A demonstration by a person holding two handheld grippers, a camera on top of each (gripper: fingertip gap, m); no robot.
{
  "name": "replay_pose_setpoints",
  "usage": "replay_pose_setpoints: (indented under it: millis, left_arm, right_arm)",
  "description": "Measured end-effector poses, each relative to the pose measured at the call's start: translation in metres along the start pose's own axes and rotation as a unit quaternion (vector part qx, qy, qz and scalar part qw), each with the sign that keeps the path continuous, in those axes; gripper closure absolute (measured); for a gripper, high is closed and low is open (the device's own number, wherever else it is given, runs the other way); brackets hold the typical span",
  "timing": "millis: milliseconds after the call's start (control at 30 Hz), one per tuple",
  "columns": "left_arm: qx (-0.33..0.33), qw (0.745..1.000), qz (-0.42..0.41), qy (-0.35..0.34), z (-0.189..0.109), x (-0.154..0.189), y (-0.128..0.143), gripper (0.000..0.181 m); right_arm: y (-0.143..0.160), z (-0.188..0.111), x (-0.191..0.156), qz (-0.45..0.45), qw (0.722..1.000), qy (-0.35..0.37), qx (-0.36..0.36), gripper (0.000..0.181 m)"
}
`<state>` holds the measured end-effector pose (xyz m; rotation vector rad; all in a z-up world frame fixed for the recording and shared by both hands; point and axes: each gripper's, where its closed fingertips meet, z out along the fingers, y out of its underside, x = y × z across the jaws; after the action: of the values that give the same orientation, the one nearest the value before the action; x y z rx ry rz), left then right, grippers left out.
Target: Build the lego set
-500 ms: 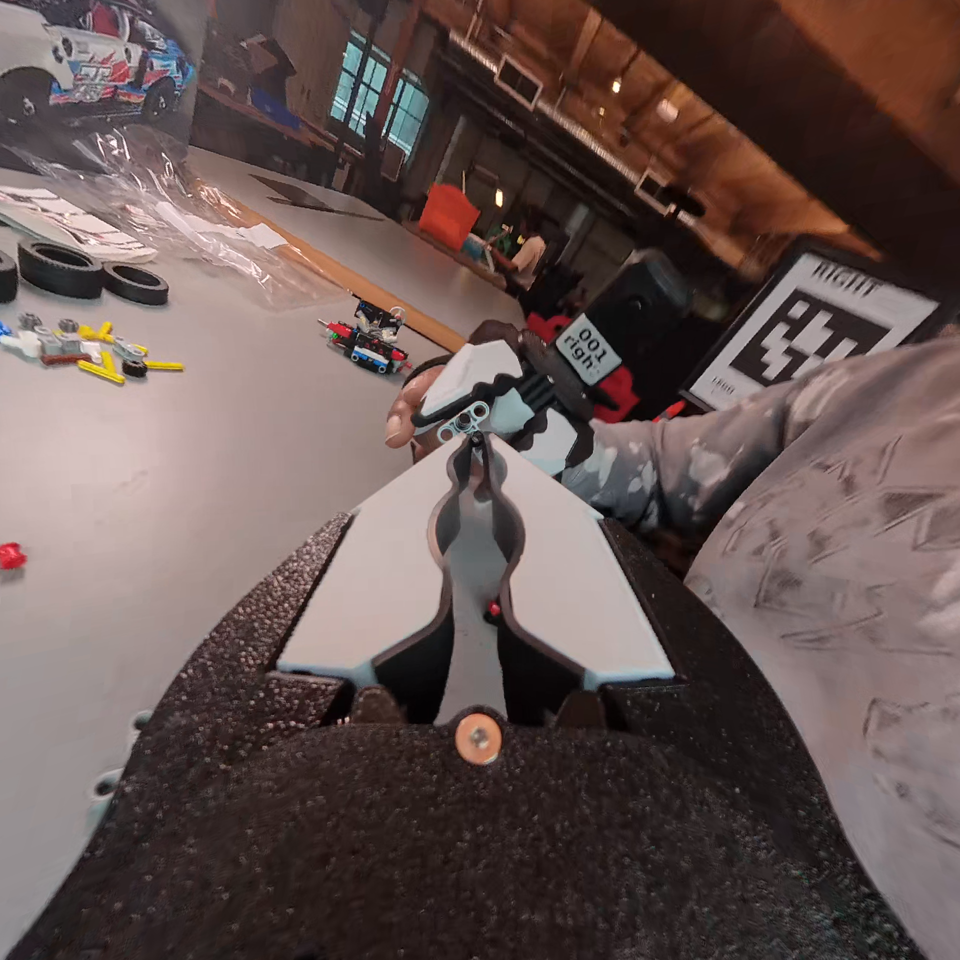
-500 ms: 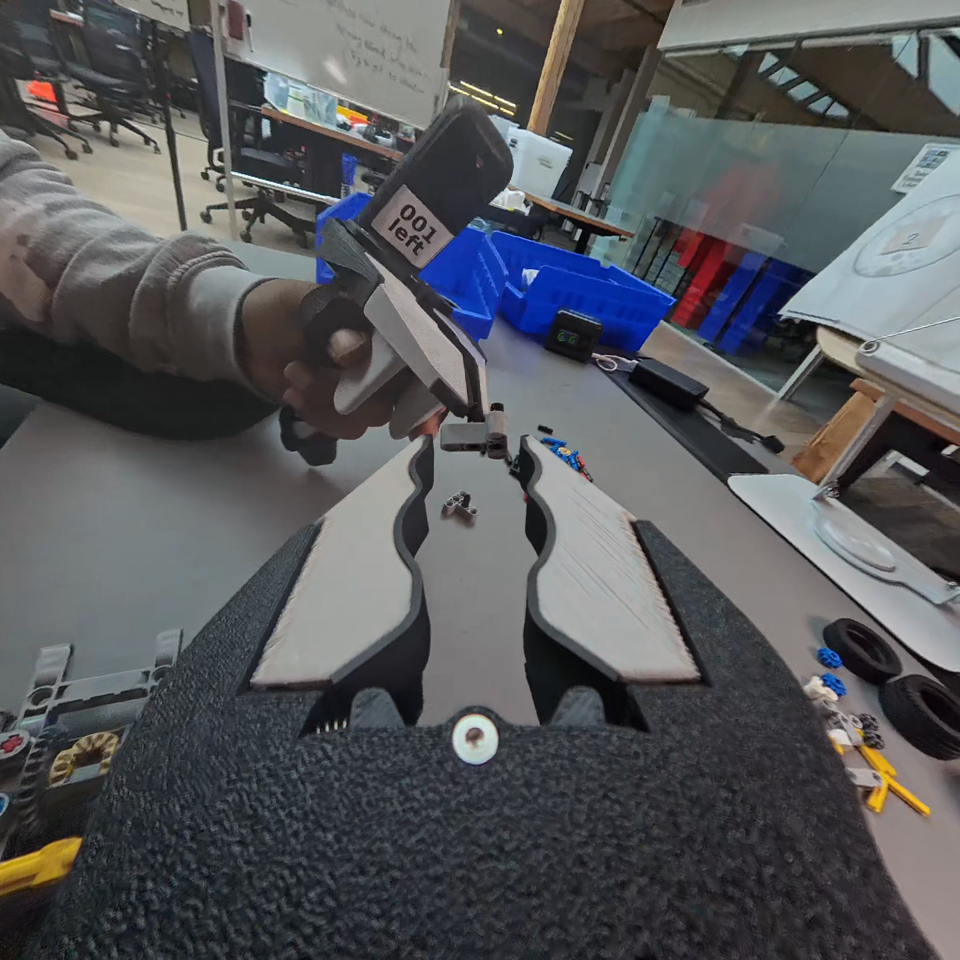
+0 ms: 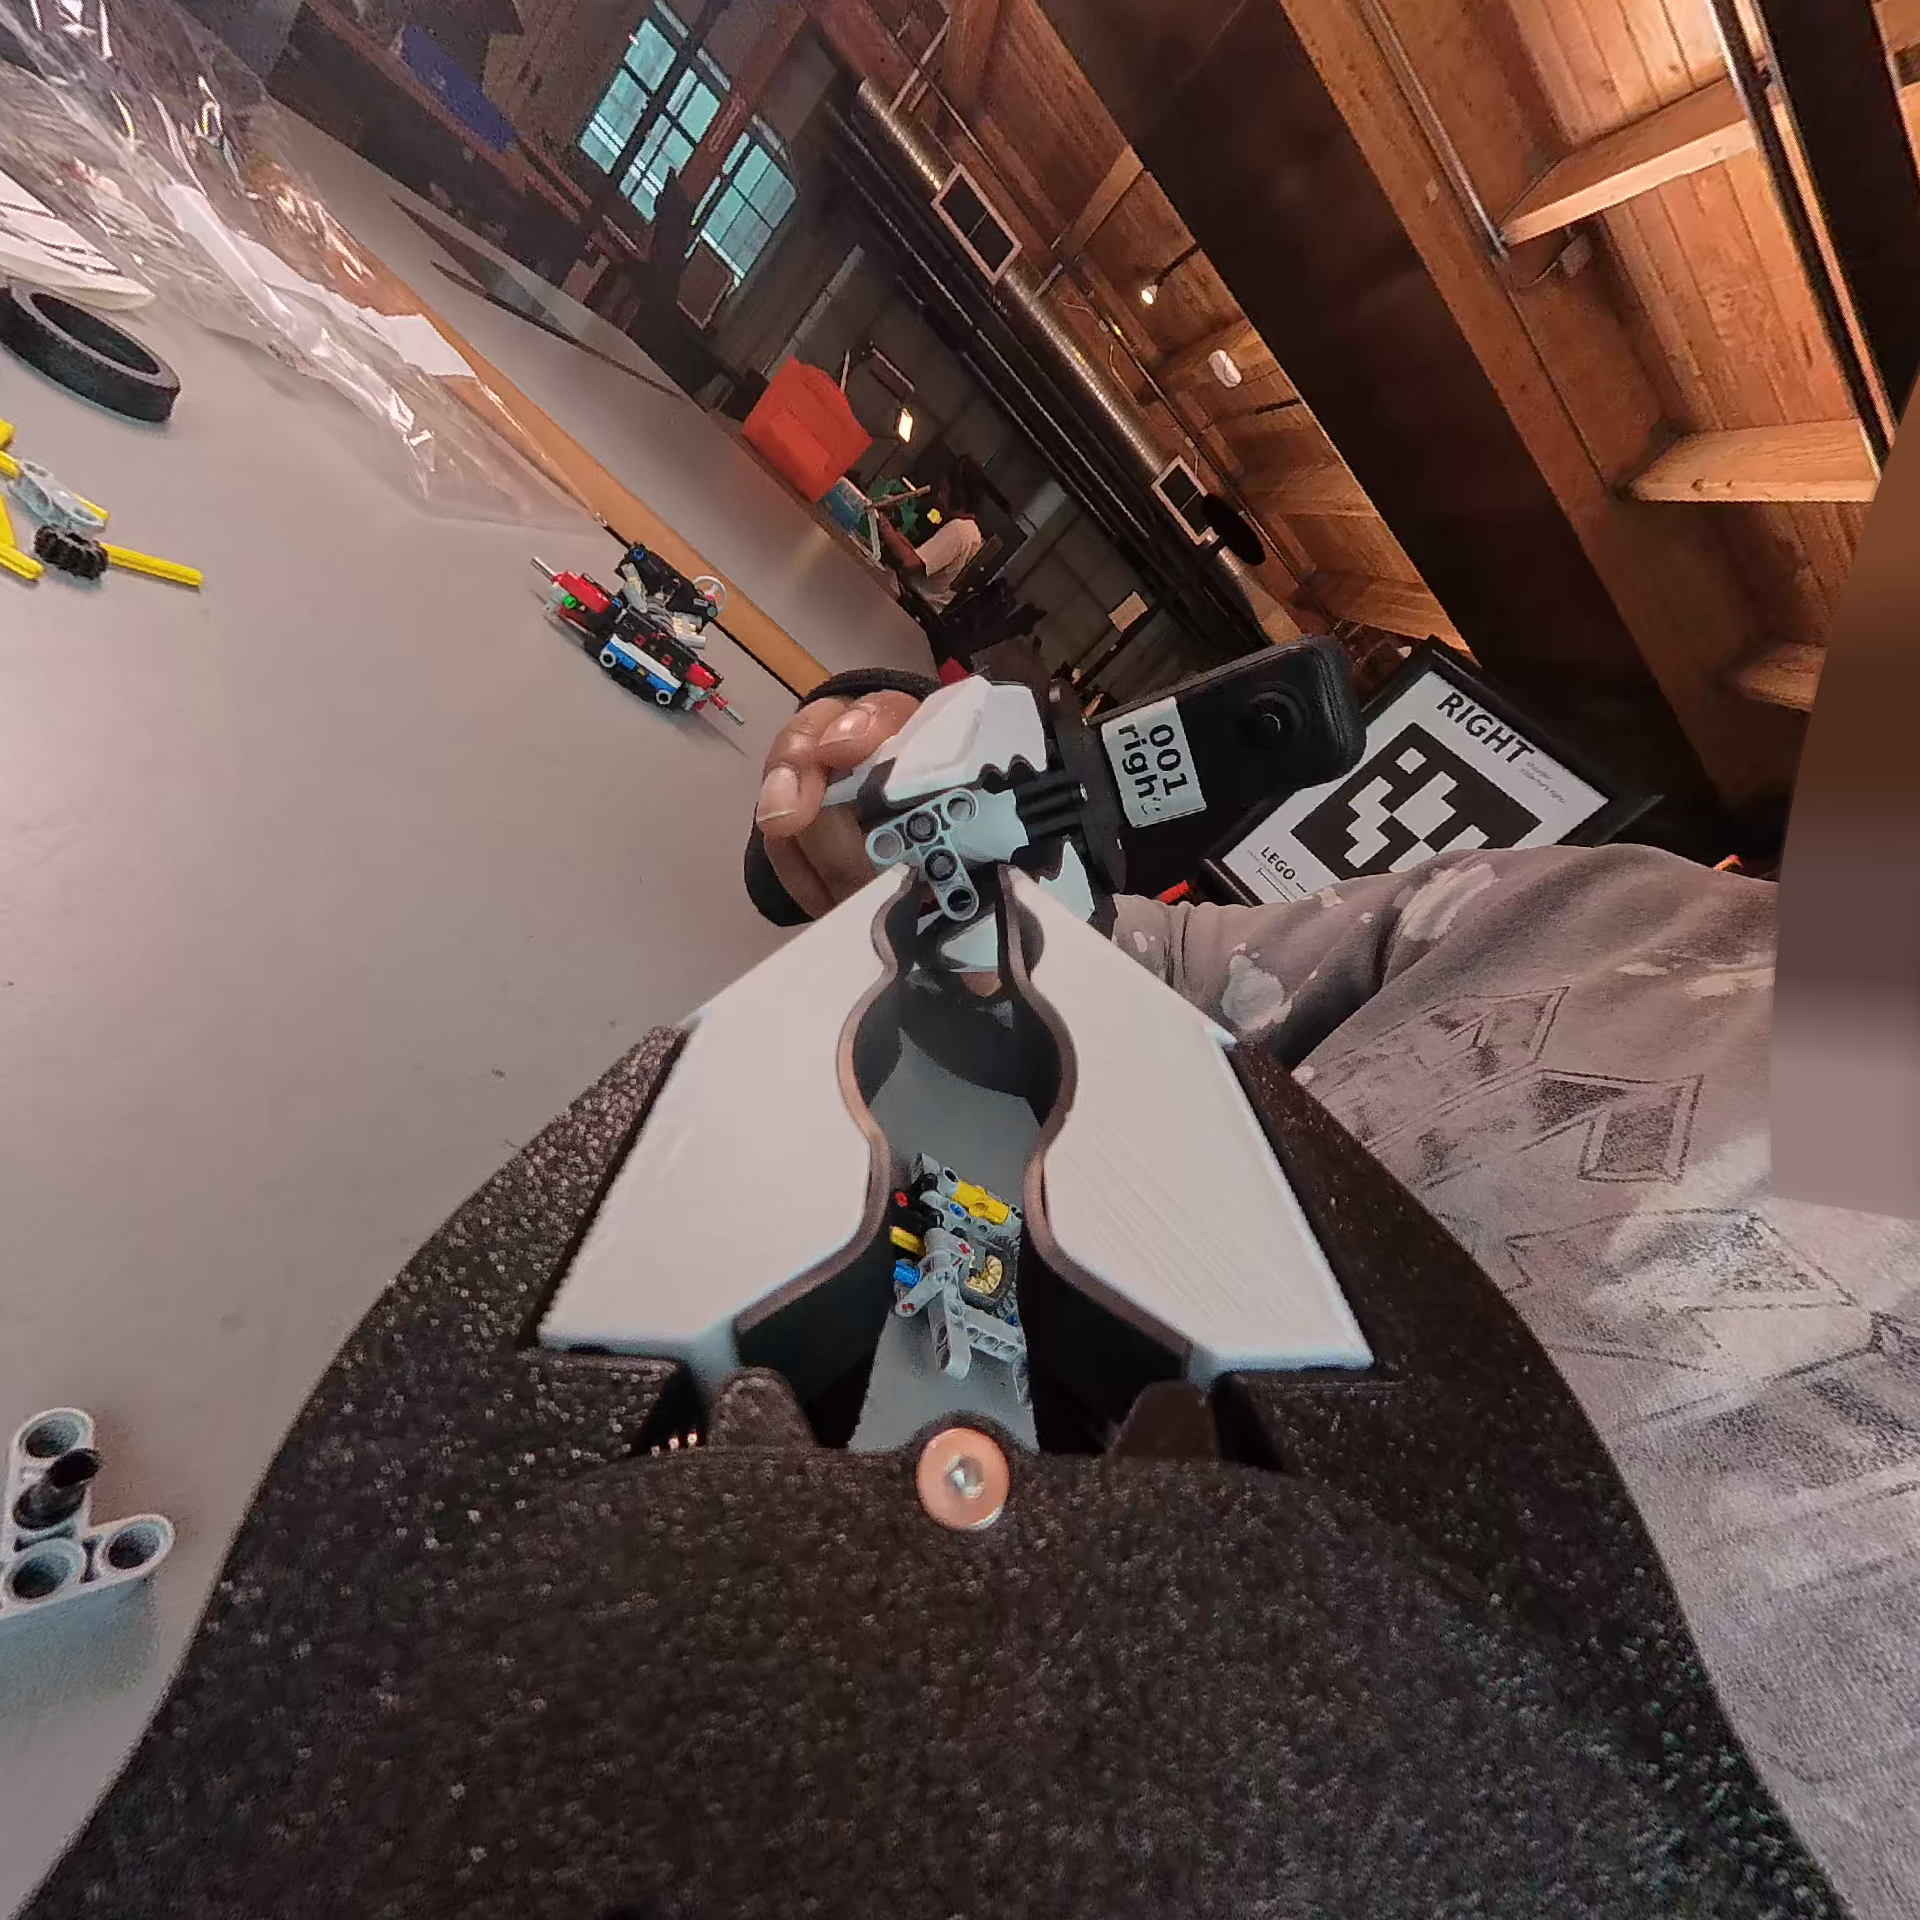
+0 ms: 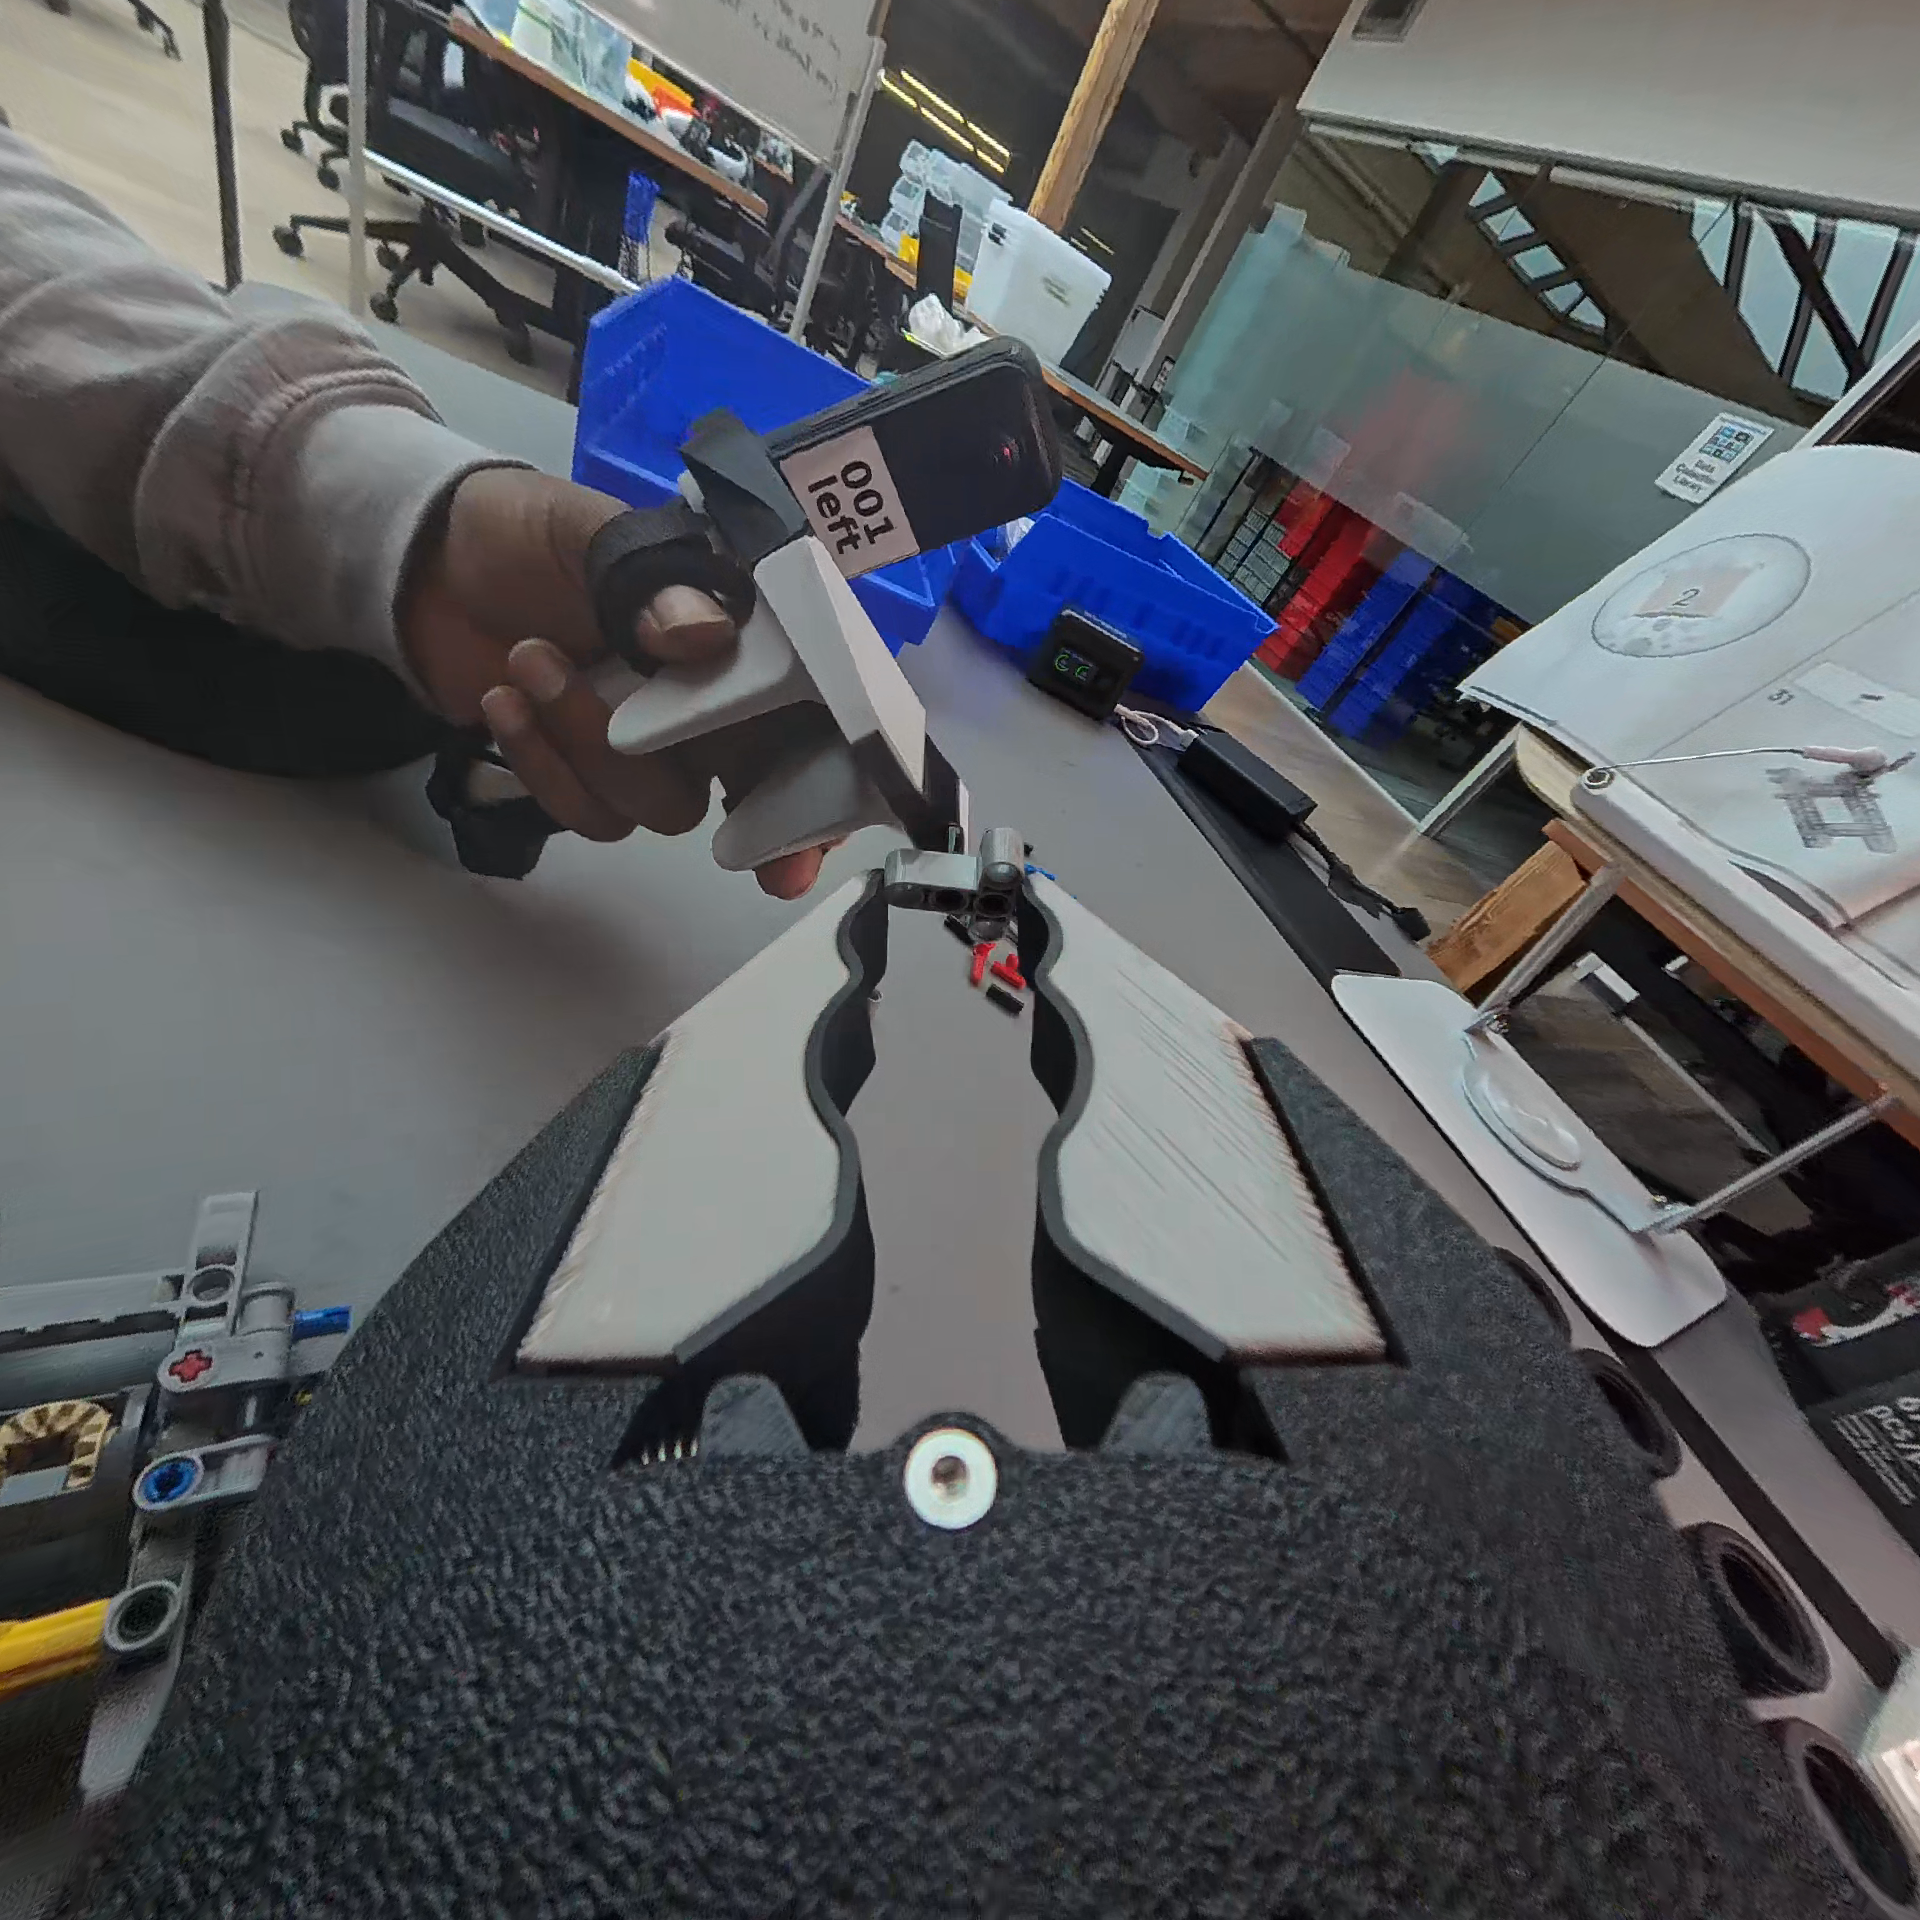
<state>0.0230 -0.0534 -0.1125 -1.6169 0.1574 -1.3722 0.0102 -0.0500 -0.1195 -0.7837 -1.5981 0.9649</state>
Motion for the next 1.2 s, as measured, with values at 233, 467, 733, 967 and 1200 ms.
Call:
replay_pose_setpoints:
  millis: [233,467,733,967,1200]
  left_arm:
    - [-0.027,0.999,-0.017,-0.01,0.0,-0.005,0.008,0.178]
    - [-0.051,0.998,0.043,-0.023,-0.01,0.003,-0.005,0.179]
    - [-0.104,0.891,0.229,-0.377,-0.119,-0.09,-0.05,0.177]
    - [-0.217,0.817,0.228,-0.484,-0.154,-0.164,-0.025,0.176]
    - [-0.116,0.902,0.201,-0.365,-0.1,-0.117,-0.036,0.154]
  right_arm:
    - [0.005,0.0,-0.01,-0.084,0.996,0.006,-0.033,0.158]
    - [-0.006,-0.007,-0.003,-0.065,0.998,0.001,-0.006,0.159]
    - [0.012,-0.016,0.021,-0.038,0.998,0.03,-0.036,0.159]
    - [0.042,-0.009,0.021,0.022,0.997,0.018,-0.078,0.158]
    - [0.04,-0.007,0.009,0.015,0.998,0.001,-0.062,0.158]
